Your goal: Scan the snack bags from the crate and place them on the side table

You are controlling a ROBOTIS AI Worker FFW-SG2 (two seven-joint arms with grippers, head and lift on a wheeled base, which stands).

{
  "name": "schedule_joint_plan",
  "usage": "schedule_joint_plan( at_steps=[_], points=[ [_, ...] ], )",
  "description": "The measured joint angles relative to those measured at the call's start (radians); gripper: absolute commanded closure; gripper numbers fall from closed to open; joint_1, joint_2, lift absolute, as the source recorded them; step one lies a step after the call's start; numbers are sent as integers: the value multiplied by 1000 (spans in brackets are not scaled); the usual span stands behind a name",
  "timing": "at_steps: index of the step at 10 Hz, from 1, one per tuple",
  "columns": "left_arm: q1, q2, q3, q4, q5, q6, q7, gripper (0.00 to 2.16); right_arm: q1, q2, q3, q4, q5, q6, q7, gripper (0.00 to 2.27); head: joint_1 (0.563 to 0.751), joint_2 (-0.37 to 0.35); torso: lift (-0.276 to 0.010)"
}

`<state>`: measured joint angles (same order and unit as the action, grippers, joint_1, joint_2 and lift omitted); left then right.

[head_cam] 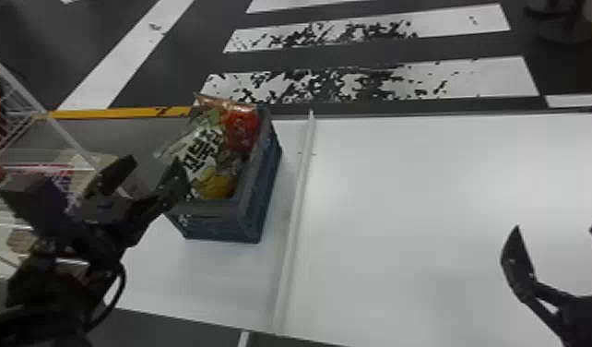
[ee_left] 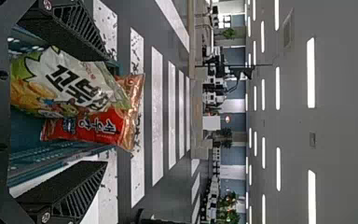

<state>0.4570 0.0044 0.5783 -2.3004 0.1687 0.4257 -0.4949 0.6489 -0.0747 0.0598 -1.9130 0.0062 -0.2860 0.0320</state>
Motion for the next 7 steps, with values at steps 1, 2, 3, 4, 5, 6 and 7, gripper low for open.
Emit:
schedule_joint_plan(
  at_steps=[1,2,3,4,5,6,7],
  points=[
    [-48,1,46,38,-3,18,-30,83,0,1,0,3,0,0,0,33,695,312,-94],
    [-91,11,83,78,-7,32,-50,83,0,1,1,6,0,1,0,33,695,340,-94],
    [-131,35,107,122,-14,40,-68,83,0,1,1,8,0,3,-1,33,695,350,-94],
    [-172,60,123,173,-28,43,-89,83,0,2,1,11,0,3,-1,33,695,350,-94],
    [-211,83,132,226,-46,43,-102,83,0,2,1,13,0,3,-1,33,695,350,-94],
    [-246,107,130,275,-70,43,-127,83,0,2,2,14,0,3,-1,33,695,350,-94],
    [-286,124,123,323,-105,43,-164,83,0,2,2,14,0,3,-1,33,695,350,-94]
  ],
)
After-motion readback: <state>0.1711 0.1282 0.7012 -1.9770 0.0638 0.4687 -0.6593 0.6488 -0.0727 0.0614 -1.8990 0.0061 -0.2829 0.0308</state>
